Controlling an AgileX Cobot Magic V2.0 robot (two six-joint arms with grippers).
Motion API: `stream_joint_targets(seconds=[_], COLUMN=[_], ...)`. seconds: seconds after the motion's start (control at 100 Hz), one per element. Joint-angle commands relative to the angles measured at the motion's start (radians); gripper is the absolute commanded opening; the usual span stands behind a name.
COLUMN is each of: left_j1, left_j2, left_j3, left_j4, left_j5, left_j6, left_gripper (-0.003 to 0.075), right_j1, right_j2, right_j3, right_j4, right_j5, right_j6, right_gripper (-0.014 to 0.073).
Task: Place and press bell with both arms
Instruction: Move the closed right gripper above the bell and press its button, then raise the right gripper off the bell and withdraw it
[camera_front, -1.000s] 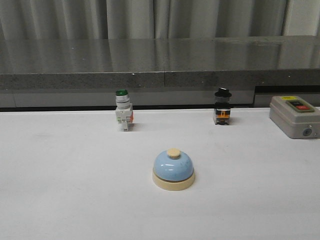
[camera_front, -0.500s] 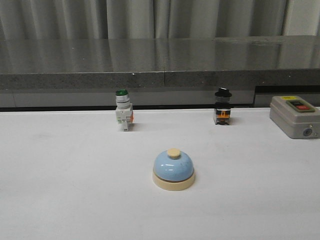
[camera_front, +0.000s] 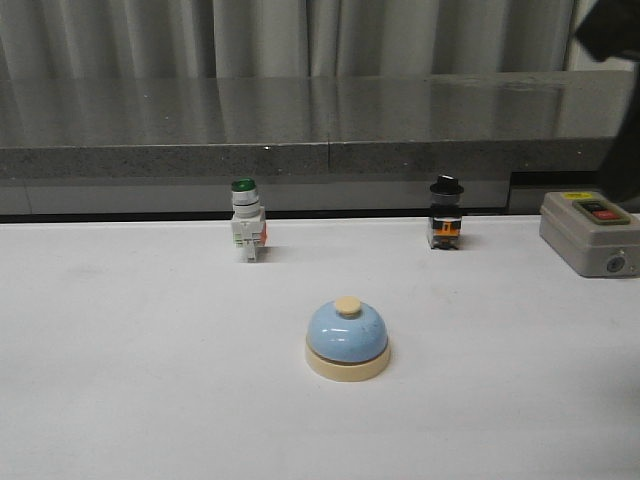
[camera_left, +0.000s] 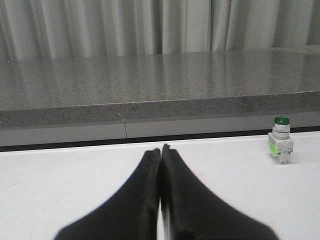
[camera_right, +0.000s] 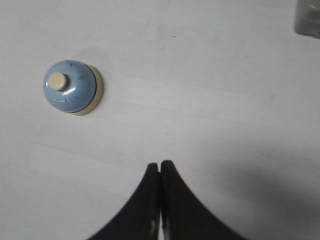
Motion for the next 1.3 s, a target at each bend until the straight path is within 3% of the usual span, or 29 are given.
stream_joint_targets(seconds=[0.0,0.64,1.29], left_j1=[0.000,0.000,0.000], left_j2=[-0.029,-0.029,-0.029], left_j3=[0.044,0.044,0.044], left_j4=[0.000,0.000,0.000], left_j5=[-0.090,-0.090,-0.090], left_j6=[-0.012,-0.012,-0.012], left_gripper=[-0.0020,-0.0020,-0.0020], right_j1=[0.043,0.264,0.287], right_j2=[0.063,0.489,0.608], right_j3=[-0.072,-0.371,-0.410], right_j4=[0.016,0.016,0.016], right_j5=[-0.084,-0.100,-0.056], right_j6=[-0.011,-0.011,-0.011], right_gripper=[-0.0060,-0.0060,-0.0060])
